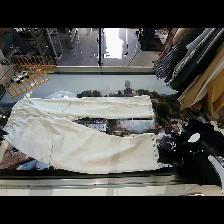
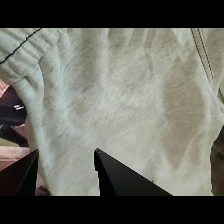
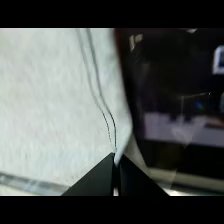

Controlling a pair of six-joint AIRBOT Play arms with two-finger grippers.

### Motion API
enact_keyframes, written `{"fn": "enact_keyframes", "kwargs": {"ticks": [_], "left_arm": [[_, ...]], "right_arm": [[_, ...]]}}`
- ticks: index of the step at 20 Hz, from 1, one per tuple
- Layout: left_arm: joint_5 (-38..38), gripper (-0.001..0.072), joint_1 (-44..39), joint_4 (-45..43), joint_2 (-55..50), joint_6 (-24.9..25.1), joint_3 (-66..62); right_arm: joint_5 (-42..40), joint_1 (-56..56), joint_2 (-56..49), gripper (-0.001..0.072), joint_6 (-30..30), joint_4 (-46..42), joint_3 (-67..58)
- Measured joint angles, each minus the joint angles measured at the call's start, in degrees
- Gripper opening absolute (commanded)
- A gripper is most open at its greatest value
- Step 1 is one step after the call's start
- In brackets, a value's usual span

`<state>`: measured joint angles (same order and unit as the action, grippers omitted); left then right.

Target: Fold the clothes and pants, and hang the long-sleeved shirts on hangers.

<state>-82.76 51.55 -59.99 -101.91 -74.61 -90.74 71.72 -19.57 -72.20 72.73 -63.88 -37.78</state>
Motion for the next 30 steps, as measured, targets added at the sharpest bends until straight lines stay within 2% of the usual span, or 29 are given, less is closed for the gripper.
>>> {"fn": "enact_keyframes", "kwargs": {"ticks": [3,6,7,8,9,12,15,17,19,24,26,27,28,29,30], "left_arm": [[-0.6,0.0384,0.7,0.0,0.0,-0.9,0.0],[-1.3,0.0384,1.1,0.0,0.0,-2.3,0.0],[-1.6,0.0384,1.2,0.0,0.0,-2.4,0.0],[-2.1,0.0384,1.2,0.0,0.0,-2.7,0.2],[-2.4,0.0384,1.2,0.0,0.1,-2.9,0.6],[-2.2,0.0384,1.3,0.0,1.3,-2.9,4.9],[2.6,0.0384,1.3,0.5,4.0,-2.5,12.3],[7.1,0.0384,1.3,2.0,5.8,-2.3,17.0],[10.8,0.0384,1.3,4.5,7.0,-2.2,20.4],[18.6,0.0382,1.3,10.9,7.9,-2.2,24.7],[21.2,0.0349,1.3,12.1,8.0,-2.2,25.4],[22.4,0.0309,1.3,12.5,8.0,-2.1,25.6],[23.5,0.0138,1.3,12.8,8.0,-2.1,25.7],[24.2,0.0021,1.3,12.9,8.0,-2.2,25.8],[24.9,0.0019,1.3,13.2,8.0,-2.1,25.9]], "right_arm": [[-6.4,0.4,-1.0,0.0034,0.7,-1.9,-4.2],[-13.7,0.5,-1.7,0.004,6.6,-8.3,-12.2],[-15.3,0.6,-2.1,0.0189,8.3,-10.1,-14.5],[-16.5,0.6,-2.5,0.0437,9.7,-11.3,-16.6],[-16.9,0.6,-2.9,0.0503,10.6,-12.4,-18.0],[-15.1,0.6,-3.4,0.0504,12.1,-13.3,-18.6],[-11.3,0.6,-3.4,0.0523,11.6,-11.2,-15.6],[-9.2,0.6,-3.3,0.0526,11.0,-8.1,-12.8],[-7.5,0.3,-3.2,0.0572,10.4,-4.0,-9.9],[-6.0,-5.3,-3.2,0.0561,8.3,7.2,-5.3],[-6.1,-8.4,-3.2,0.056,8.3,9.3,-4.7],[-6.4,-9.9,-3.2,0.0559,8.4,9.8,-4.6],[-7.1,-11.3,-3.2,0.0557,8.5,10.4,-4.4],[-8.1,-12.5,-3.2,0.0556,8.7,10.8,-4.3],[-9.0,-13.4,-3.2,0.0544,8.8,11.2,-4.3]]}}
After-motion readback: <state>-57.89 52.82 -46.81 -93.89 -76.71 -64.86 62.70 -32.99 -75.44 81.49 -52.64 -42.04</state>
